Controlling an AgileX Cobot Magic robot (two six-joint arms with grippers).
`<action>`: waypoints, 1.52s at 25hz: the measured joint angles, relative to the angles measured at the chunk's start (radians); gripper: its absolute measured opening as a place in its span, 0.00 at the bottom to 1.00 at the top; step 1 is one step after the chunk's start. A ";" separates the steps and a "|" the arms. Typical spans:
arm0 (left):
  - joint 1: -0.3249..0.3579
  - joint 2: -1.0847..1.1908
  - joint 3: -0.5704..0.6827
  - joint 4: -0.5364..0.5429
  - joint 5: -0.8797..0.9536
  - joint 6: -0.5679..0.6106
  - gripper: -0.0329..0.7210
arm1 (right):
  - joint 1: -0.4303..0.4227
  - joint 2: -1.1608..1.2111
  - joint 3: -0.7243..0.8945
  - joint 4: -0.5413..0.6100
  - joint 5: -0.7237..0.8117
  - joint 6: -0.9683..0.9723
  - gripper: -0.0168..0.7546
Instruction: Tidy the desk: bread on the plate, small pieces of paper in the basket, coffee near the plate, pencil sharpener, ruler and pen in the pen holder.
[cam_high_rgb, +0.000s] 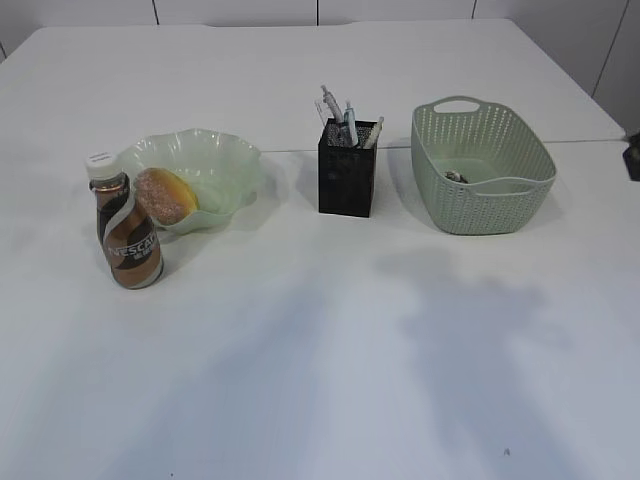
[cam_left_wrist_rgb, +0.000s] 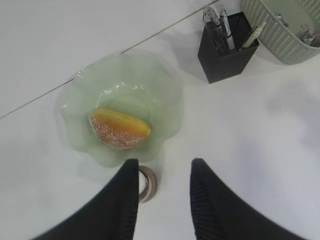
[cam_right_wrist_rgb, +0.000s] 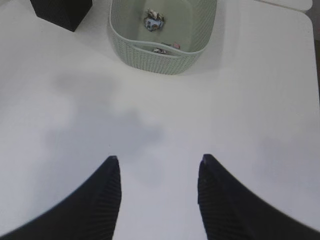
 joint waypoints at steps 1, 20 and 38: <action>0.000 -0.036 0.028 0.003 0.002 0.000 0.36 | 0.000 -0.016 0.000 0.000 0.000 0.000 0.54; 0.000 -0.762 0.739 0.032 0.008 -0.031 0.36 | 0.000 -0.466 -0.021 0.154 0.338 -0.156 0.54; 0.000 -1.388 1.148 0.024 0.013 -0.072 0.36 | 0.000 -0.908 0.200 0.234 0.431 -0.176 0.54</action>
